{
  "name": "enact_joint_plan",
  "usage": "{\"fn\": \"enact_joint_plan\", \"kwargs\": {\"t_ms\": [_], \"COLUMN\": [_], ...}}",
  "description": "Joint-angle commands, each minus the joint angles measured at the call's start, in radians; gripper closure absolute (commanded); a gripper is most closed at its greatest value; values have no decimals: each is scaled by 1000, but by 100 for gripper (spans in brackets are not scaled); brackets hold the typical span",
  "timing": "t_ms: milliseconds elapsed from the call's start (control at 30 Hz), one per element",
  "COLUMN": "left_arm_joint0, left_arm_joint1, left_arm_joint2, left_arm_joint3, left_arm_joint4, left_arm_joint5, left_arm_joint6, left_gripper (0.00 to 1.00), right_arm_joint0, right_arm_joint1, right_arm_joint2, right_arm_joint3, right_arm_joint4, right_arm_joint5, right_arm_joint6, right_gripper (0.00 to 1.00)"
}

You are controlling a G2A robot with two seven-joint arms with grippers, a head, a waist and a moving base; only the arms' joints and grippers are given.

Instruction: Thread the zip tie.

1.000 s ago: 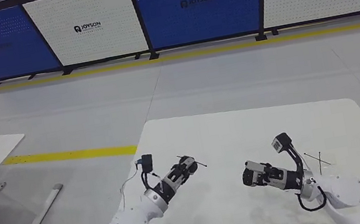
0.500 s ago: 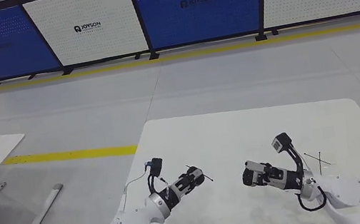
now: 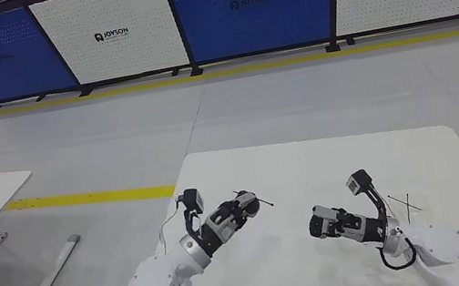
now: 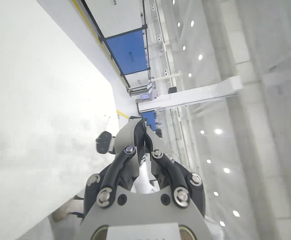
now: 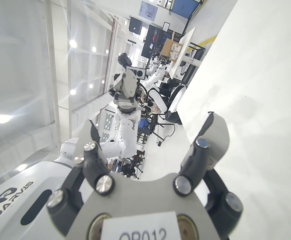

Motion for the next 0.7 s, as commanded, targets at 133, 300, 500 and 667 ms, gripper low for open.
{"fn": "enact_joint_plan", "kwargs": {"t_ms": [133, 300, 500, 667], "left_arm_joint0": [7, 24, 24, 6], "left_arm_joint1": [-1, -2, -2, -9], "left_arm_joint2": [-107, -112, -112, -124], "left_arm_joint3": [-75, -87, -87, -90], "left_arm_joint4": [-140, -121, -121, -214], "left_arm_joint5": [-32, -66, -66, -79], "left_arm_joint6": [37, 58, 58, 102], "left_gripper": [100, 100, 100, 100], "right_arm_joint0": [0, 0, 0, 0], "right_arm_joint1": [0, 0, 0, 0], "right_arm_joint2": [0, 0, 0, 0], "right_arm_joint3": [0, 0, 0, 0], "right_arm_joint4": [0, 0, 0, 0], "right_arm_joint5": [0, 0, 0, 0], "right_arm_joint6": [0, 0, 0, 0], "right_gripper": [0, 0, 0, 0]}}
